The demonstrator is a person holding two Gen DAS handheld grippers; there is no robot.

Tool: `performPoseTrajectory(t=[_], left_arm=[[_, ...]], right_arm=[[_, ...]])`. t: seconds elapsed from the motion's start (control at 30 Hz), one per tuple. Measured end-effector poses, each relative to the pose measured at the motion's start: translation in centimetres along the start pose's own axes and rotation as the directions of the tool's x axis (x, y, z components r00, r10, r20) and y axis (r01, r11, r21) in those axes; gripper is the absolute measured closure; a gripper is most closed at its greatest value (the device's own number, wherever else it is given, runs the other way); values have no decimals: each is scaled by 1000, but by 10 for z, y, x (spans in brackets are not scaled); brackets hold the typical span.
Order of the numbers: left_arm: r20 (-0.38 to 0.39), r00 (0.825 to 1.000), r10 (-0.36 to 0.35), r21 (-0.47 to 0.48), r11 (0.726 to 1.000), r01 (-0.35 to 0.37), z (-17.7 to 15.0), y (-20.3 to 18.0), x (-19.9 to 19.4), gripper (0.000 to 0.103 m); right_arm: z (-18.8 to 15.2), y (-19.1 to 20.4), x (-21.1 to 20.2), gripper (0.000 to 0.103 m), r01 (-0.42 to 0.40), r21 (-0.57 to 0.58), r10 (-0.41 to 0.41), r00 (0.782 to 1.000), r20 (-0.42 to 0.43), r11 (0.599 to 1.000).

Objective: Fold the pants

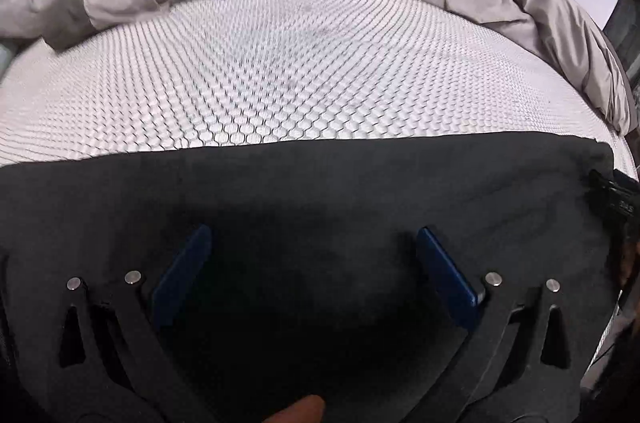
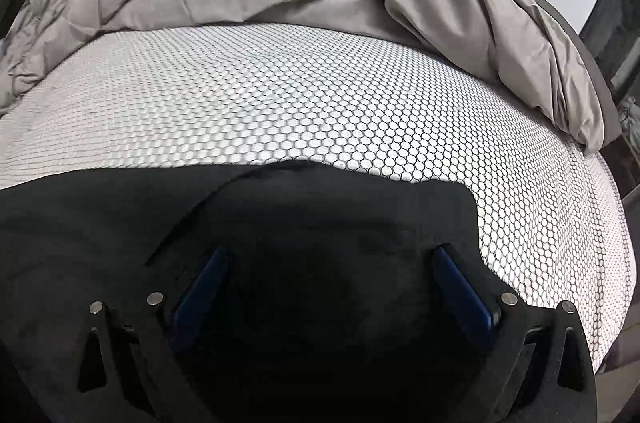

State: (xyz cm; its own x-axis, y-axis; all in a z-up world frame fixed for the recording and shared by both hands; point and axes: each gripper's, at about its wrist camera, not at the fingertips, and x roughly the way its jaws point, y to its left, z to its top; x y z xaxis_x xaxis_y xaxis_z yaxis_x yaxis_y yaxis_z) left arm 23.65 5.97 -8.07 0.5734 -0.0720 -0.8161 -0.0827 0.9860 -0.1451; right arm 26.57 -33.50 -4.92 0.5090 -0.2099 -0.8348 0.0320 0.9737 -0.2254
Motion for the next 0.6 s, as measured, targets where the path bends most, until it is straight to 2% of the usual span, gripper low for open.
performPoseTrajectory(t=[0.03,0.1,0.13,0.2,0.27,0.3,0.33,0.37,0.4,0.47,0.5,0.6], left_arm=[[23,999,-28,19,999,28,-3,-8,-12,1],[59,995,-82,78,994,78,-10,-26,-32,1],[67,992,-109,132,986,99,-17,-41,-40,1],[25,989,-144,197,971,136,-29,-58,-37,1],[-93,986,-142,223,962,159,-41,-70,-15,1],[-123,986,-110,224,965,136,-45,-71,-5,1],[-116,990,-81,237,965,107,-49,-72,1,0],[-104,991,-83,244,964,106,-50,-72,1,0],[-102,991,-89,247,963,112,-50,-72,0,0],[-98,991,-91,239,965,112,-50,-71,-2,0],[-96,991,-88,237,965,109,-50,-71,-1,0],[-86,993,-75,231,969,93,-53,-71,-5,0]], right_arm=[[-3,1,-10,1,-22,-4,22,1000,16,1000],[-17,7,-31,1,-119,-39,121,992,44,992],[-30,13,-38,1,-151,-60,154,987,50,987],[-41,29,-32,1,-223,-132,226,974,8,966],[-51,42,-17,1,-225,-206,217,974,-59,952],[-53,40,-14,1,-242,-207,234,970,-62,948],[-51,34,-14,1,-265,-189,258,964,-62,945],[-51,31,-17,1,-258,-182,252,966,-58,949],[-53,24,-19,5,-211,-191,206,978,-43,959],[-55,7,-19,10,-242,-196,238,970,-43,950],[-58,4,-22,14,-246,-200,244,969,-37,948],[-65,10,-35,14,-200,-223,203,979,-11,954]])
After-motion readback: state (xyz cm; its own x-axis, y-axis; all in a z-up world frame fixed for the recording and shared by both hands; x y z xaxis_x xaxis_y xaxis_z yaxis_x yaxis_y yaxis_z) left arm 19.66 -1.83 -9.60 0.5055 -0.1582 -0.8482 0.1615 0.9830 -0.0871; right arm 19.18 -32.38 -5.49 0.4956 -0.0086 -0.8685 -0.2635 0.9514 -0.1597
